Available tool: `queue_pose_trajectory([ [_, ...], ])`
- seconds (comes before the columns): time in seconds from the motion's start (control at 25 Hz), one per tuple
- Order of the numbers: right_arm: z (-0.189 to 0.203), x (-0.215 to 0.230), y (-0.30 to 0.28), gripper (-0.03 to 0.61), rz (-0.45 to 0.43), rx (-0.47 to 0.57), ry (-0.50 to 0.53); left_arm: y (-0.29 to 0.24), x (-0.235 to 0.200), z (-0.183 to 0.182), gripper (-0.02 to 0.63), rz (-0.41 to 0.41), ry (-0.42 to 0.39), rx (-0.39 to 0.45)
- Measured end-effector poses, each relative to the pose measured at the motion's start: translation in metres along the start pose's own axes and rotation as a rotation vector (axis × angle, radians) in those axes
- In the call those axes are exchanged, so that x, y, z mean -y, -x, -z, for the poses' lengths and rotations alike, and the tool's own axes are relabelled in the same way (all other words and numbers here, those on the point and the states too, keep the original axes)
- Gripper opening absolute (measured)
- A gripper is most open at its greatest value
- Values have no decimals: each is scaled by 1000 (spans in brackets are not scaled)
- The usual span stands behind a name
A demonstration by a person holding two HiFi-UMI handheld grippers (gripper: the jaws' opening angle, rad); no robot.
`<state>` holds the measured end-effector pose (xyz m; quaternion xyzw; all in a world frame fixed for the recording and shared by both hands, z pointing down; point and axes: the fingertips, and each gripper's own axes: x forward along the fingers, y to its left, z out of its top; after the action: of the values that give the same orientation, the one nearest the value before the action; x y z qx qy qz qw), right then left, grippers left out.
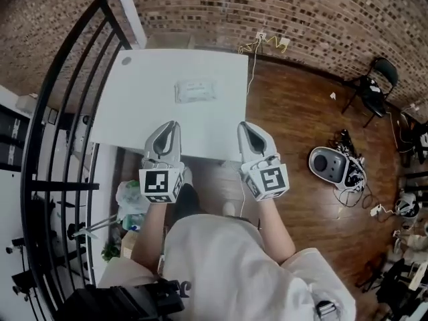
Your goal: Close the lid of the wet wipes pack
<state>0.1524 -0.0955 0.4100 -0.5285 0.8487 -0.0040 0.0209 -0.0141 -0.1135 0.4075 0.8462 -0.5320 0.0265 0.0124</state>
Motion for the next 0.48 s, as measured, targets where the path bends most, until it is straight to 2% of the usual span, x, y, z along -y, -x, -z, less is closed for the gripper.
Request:
queue_pose_trajectory([
  [0.08,0,4,35,-9,-22,-10,-29,25,28,-3,17,-33,17,8],
  [0.28,16,-10,88,-11,-87,-70,-98,73,67,8,15,-104,44,-26],
  [0.48,13,-53,102,-11,-166,-89,0,98,73,3,15,-100,52,3],
])
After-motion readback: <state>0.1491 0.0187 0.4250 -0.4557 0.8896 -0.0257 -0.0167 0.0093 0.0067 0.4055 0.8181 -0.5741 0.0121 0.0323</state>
